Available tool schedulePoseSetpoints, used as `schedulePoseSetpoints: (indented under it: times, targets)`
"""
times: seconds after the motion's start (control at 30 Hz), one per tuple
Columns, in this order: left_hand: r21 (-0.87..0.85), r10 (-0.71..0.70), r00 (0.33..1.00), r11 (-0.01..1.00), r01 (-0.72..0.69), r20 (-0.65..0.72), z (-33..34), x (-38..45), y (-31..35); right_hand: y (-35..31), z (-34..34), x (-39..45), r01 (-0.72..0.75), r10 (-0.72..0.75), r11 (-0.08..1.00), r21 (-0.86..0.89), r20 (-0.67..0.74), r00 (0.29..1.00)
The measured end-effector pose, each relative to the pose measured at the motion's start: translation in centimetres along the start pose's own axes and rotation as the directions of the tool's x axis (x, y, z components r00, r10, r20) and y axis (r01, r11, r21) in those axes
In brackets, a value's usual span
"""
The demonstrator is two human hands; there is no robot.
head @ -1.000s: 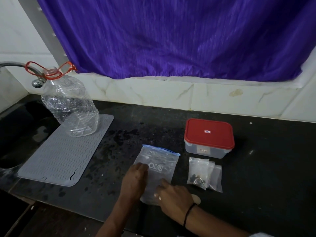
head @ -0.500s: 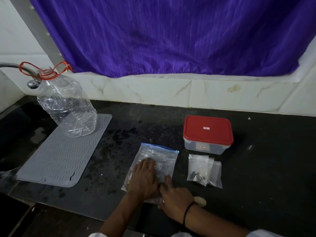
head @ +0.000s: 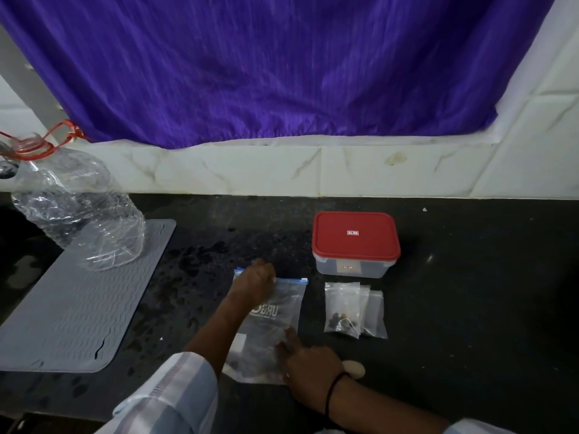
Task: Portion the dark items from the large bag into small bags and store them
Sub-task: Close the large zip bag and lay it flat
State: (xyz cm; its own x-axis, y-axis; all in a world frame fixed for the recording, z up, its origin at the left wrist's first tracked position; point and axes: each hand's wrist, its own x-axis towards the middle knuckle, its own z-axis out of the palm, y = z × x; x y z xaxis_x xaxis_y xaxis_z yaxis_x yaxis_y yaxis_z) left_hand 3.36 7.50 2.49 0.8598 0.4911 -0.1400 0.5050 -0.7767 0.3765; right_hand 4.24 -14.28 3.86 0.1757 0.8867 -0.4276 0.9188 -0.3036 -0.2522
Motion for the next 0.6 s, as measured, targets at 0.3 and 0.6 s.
schedulePoseSetpoints:
  times: [0.3, 0.6]
  targets:
    - [-0.084, -0.084, 0.965, 0.994, 0.065, -0.247, 1.3, -2.0, 0.6, -0.1, 0.8, 0.0, 0.02, -0.02, 1.0, -0.002, -0.093, 0.995]
    - [0.131, -0.114, 0.961, 0.98, 0.151, -0.251, 4.9, -10.8, 0.9, -2.2, -4.8, -1.1, 0.069, -0.015, 0.993, 0.099, -0.473, 0.881]
